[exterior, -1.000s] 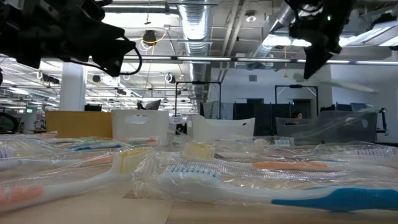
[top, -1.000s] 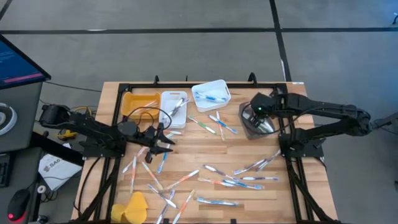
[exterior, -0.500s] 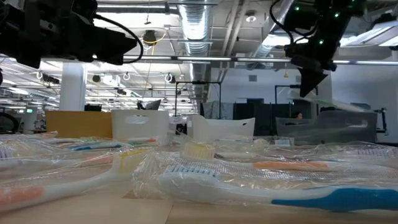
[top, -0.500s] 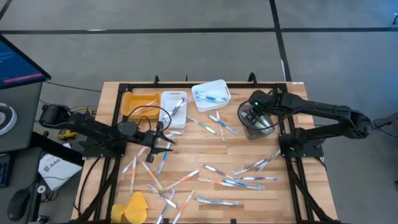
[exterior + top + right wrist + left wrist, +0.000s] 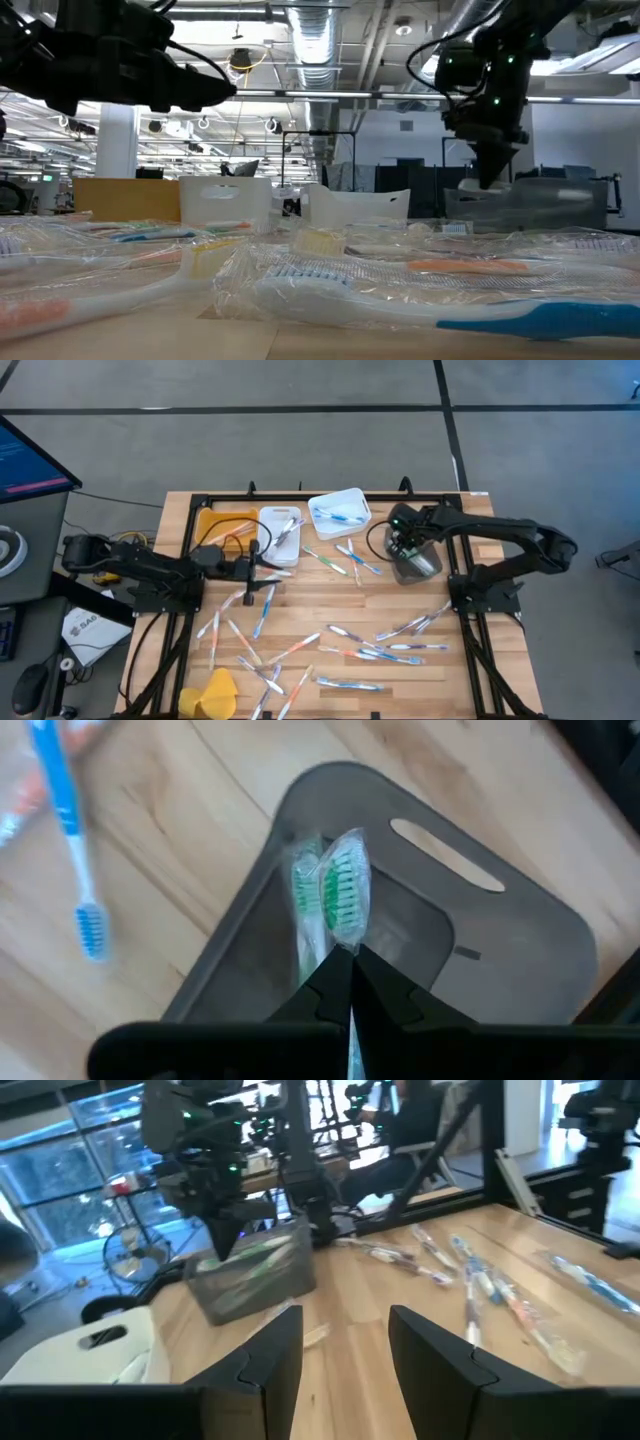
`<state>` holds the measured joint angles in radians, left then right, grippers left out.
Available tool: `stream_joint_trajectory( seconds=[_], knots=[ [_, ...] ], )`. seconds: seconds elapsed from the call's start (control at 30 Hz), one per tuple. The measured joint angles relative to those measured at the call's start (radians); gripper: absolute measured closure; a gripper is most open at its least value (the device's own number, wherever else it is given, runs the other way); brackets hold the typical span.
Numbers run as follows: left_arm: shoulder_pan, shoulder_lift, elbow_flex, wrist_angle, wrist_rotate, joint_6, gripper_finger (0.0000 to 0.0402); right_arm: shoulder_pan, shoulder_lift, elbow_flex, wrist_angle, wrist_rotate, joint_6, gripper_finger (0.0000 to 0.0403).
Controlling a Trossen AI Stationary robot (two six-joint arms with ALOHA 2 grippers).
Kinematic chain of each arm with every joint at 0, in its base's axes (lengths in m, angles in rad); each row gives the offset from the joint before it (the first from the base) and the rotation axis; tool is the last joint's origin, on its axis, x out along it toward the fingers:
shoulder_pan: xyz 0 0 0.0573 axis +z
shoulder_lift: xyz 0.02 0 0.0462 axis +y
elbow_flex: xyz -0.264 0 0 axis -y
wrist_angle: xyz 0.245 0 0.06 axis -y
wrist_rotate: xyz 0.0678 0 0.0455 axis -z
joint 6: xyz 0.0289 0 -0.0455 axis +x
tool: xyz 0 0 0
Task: Pick & Place Toothbrushes
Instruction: Put the green toothbrush into the black bin
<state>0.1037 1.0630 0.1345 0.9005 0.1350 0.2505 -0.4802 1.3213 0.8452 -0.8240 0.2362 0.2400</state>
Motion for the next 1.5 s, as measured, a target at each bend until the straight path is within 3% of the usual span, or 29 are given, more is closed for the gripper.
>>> stream_joint_trajectory(
  seconds=[0.77,1.5],
  knots=[
    [0.062,0.000,0.000,0.006,0.001,0.000,0.0256,-0.036,0.055,0.000,0.000,-0.038,-0.033,0.0403],
    [0.061,0.000,0.000,0.006,0.001,-0.045,0.0256,0.055,0.055,0.000,0.069,-0.033,-0.032,0.0403]
  ],
)
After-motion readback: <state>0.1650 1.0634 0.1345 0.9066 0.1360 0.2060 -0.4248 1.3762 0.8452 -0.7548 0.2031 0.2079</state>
